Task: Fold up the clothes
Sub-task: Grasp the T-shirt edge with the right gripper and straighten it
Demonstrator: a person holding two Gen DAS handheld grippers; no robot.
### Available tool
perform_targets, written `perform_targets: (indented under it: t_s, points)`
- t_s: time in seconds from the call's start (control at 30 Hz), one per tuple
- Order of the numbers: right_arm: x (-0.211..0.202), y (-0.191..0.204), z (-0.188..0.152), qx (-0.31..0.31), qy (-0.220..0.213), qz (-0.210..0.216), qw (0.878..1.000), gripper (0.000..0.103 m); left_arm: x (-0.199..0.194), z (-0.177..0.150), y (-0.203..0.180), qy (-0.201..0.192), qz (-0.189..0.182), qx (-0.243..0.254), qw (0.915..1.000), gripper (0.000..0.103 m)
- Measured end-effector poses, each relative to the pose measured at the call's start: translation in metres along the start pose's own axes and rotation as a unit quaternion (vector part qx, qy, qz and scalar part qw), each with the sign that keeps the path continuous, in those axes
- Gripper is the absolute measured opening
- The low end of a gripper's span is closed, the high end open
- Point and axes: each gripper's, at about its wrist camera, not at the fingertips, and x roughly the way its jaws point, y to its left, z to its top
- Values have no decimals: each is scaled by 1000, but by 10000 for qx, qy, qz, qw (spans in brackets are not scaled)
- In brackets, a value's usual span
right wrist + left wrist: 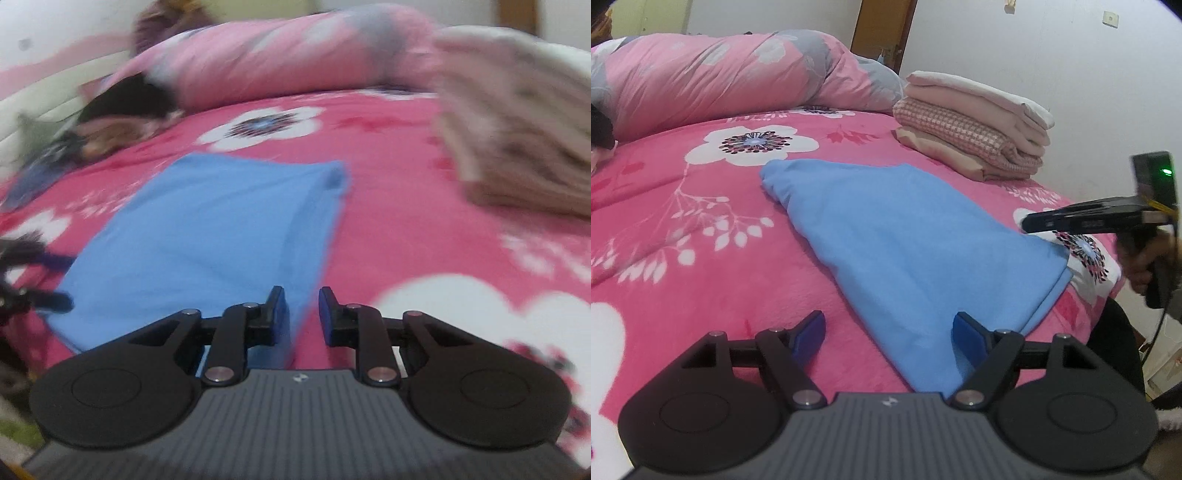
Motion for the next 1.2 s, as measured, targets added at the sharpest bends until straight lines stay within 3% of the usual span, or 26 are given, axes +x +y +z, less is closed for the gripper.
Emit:
perform_targets:
  t_s: [0.23, 0.37, 0.5, 0.67, 0.77, 0.9, 0.97, 1.03, 1.13, 1.2]
  points:
    - [-24, 23, -6, -72, -280, 361, 9989, 18, -8, -3, 3, -46, 84, -85, 9999, 77]
    - [-37, 0, -31, 1021, -213, 274, 9942, 20, -21, -4, 1, -163, 258, 6, 9995, 77]
    - [-58, -23, -49, 2165, -509, 368, 9743, 21, -37, -6, -10, -398, 304, 426, 9978, 78]
    - [-49, -23, -57, 2766, -395, 667, 9578, 25, -39, -16, -27, -355, 307, 842, 9953, 77]
    - [-39, -17, -60, 2914, -287, 763, 9531, 25, -38, -24, -38, -337, 389, 1093, 9927, 74]
    - [-38, -11, -60, 2891, -315, 795, 9535, 25, -38, -31, -47, -294, 547, 1446, 9875, 62]
    - [-39, -9, -58, 2815, -358, 789, 9557, 19, -38, -32, -51, -326, 635, 1590, 9847, 54]
    - [-40, -6, -57, 2706, -391, 796, 9586, 14, -40, -31, -54, -394, 680, 1667, 9829, 53]
    - [-40, -5, -56, 2636, -412, 786, 9605, 13, -41, -32, -58, -502, 708, 1807, 9797, 50]
    - [-39, -6, -56, 2655, -414, 768, 9602, 12, -39, -34, -62, -507, 777, 1949, 9764, 42]
